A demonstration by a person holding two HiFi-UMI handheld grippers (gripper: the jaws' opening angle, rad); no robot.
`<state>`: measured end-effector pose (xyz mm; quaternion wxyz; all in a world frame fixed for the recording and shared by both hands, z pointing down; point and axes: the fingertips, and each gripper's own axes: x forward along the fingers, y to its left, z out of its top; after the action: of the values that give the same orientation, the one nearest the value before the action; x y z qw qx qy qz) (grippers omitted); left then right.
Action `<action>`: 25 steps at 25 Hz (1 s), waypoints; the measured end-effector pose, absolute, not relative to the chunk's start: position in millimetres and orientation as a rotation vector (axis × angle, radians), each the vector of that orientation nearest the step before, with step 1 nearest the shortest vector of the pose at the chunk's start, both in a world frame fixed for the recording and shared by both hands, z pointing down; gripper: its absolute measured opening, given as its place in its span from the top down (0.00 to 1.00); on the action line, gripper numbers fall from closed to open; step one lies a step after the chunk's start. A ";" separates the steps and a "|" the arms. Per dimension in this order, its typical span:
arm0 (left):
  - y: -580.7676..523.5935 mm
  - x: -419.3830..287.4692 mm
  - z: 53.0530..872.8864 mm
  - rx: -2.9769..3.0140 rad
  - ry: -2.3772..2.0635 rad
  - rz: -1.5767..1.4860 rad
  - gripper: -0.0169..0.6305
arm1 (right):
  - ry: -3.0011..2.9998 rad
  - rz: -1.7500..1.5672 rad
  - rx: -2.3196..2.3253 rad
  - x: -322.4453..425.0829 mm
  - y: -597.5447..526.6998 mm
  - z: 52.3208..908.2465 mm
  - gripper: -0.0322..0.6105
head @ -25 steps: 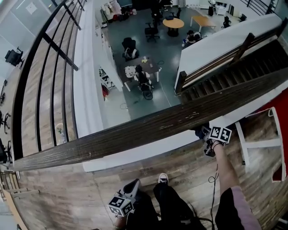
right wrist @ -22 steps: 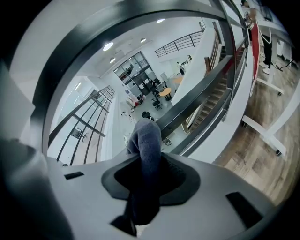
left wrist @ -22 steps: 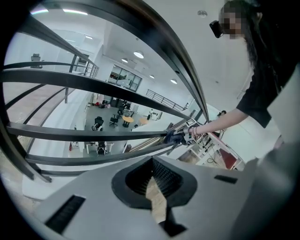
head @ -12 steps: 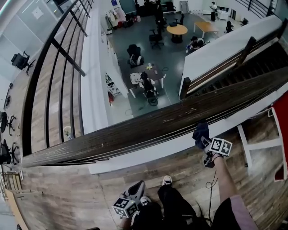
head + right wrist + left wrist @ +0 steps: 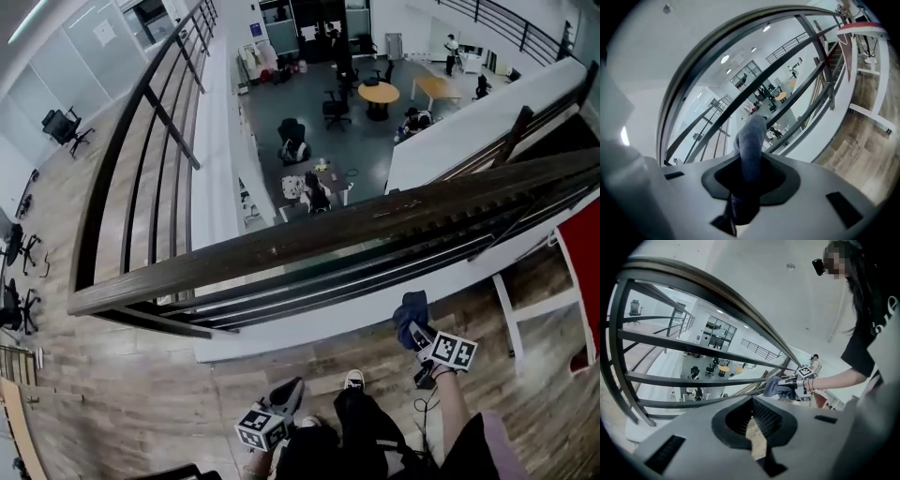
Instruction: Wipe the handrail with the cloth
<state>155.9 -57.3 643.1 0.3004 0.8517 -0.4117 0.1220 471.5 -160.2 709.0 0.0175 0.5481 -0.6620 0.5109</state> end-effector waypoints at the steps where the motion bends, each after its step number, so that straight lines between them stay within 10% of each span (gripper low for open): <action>1: -44.2 144.1 639.5 2.268 -1.098 0.323 0.97 | -2.083 1.582 1.693 454.2 -143.8 699.4 0.80; 25: 152.5 -4.6 527.6 2.366 -1.256 0.080 0.97 | -2.479 1.335 1.281 140.5 119.1 549.6 0.80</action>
<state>-4.6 152.5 527.6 0.2287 0.8595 -0.4563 0.0292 140.5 119.1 549.6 0.0241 0.4140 -0.8011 0.4316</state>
